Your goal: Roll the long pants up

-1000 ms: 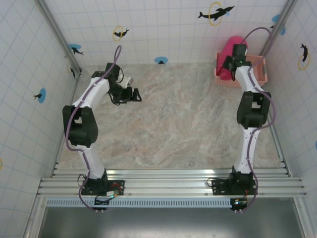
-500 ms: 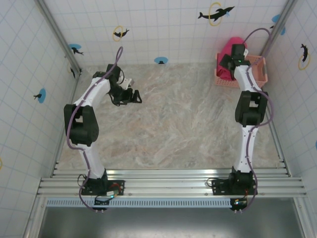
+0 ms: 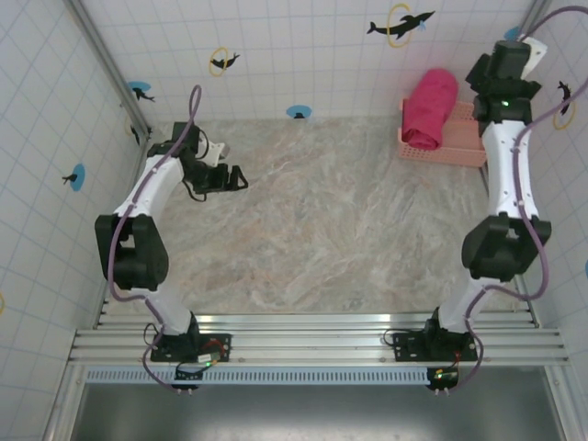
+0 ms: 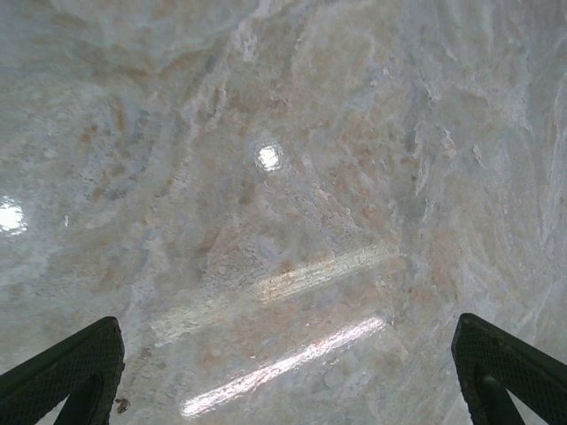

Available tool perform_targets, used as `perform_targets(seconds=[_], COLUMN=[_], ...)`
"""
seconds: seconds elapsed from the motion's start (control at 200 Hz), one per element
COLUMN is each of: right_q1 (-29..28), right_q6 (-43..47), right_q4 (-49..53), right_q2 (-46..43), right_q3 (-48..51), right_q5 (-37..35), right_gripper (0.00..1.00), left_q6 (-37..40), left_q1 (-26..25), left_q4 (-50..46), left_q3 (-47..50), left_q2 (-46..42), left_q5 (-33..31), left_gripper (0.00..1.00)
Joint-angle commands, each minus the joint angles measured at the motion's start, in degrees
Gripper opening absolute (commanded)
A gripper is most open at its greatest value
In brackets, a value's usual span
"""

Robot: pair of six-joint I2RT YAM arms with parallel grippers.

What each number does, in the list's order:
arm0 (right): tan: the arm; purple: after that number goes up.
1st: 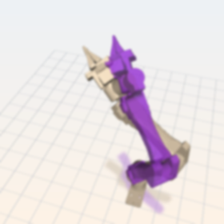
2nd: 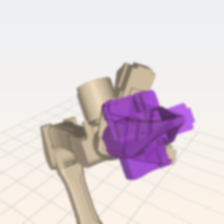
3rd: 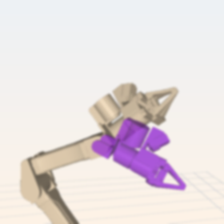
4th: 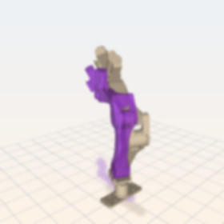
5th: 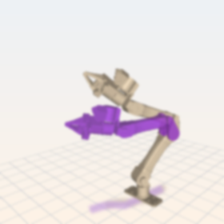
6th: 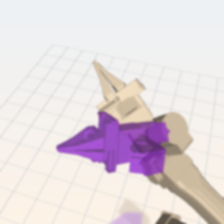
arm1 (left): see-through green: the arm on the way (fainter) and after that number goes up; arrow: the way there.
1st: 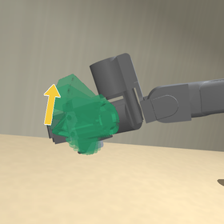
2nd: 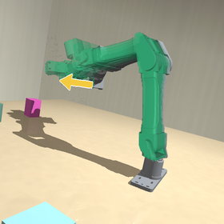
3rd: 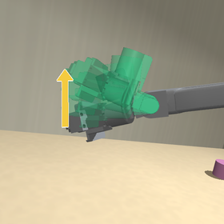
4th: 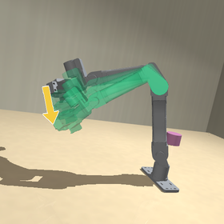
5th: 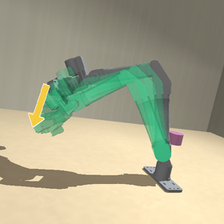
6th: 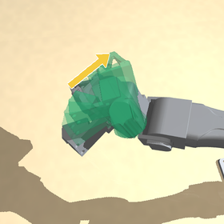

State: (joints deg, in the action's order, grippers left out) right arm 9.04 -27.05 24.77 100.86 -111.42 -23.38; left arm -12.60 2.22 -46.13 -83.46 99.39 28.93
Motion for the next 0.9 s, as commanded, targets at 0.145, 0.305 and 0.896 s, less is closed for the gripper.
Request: perform_targets(seconds=[0.145,0.305,0.896], right_q1=[-1.1,-4.0,-18.1], right_q6=[8.4,18.1,28.8], right_q4=[-10.1,-16.0,-60.4], right_q2=[-26.3,-36.0,-23.1], right_q3=[38.4,61.1,86.1], right_q5=[7.1,19.6,14.7], right_gripper=[0.97,0.97,0.97], left_q6=[5.9,15.4,18.5], left_q1=[0.4,0.5,-2.9], left_q4=[33.8,49.8,100.9], left_q3=[21.4,32.5,62.5], left_q2=[-11.1,-13.0,-11.0], left_q5=[-11.1,-15.0,-16.6], left_gripper=[0.97,0.97,0.97])
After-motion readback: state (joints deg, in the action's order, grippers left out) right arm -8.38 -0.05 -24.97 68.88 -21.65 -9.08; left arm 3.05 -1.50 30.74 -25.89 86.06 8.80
